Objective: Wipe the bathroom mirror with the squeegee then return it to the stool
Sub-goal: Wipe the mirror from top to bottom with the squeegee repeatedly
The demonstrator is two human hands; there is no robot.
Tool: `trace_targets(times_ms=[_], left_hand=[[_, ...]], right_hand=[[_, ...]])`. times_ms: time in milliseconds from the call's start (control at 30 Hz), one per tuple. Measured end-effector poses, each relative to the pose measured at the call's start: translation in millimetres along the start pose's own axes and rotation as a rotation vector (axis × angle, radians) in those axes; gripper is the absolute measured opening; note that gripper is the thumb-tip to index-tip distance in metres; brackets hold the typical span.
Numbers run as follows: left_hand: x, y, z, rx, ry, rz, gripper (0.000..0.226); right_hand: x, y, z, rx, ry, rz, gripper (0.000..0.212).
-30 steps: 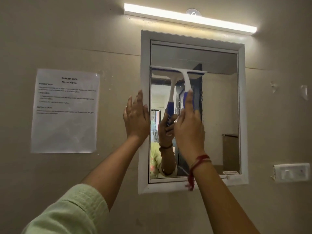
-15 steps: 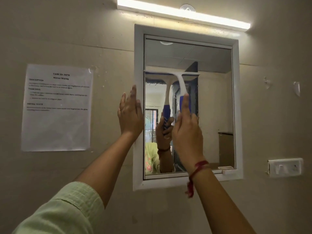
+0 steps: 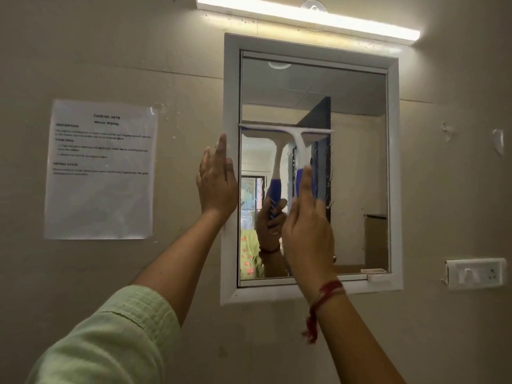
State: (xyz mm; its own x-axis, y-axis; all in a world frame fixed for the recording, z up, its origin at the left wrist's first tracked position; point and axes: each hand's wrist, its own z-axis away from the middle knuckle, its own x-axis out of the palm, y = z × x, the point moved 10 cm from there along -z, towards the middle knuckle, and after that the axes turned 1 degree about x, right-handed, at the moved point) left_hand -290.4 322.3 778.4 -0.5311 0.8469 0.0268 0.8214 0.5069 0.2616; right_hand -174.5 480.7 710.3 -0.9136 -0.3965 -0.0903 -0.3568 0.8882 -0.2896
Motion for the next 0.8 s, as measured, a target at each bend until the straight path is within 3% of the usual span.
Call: trace_targets(times_ms=[133, 367, 600, 800], left_hand=[[-0.1, -0.3, -0.3, 0.006, 0.002, 0.015, 0.047], [-1.0, 1.3, -0.6, 0.018, 0.015, -0.005, 0.046], [0.1, 0.1, -0.5, 0.020, 0.010, -0.002, 0.045], [0.5, -0.9, -0.5, 0.005, 0.007, -0.005, 0.045]], right_hand=[[5.7, 7.3, 43.0, 0.037, -0.044, -0.060, 0.066], [3.2, 5.0, -4.8, 0.016, 0.030, -0.003, 0.061], [12.8, 18.9, 53.8, 0.066, -0.069, -0.026, 0.062], [1.2, 4.1, -6.4, 0.002, 0.017, -0.001, 0.059]])
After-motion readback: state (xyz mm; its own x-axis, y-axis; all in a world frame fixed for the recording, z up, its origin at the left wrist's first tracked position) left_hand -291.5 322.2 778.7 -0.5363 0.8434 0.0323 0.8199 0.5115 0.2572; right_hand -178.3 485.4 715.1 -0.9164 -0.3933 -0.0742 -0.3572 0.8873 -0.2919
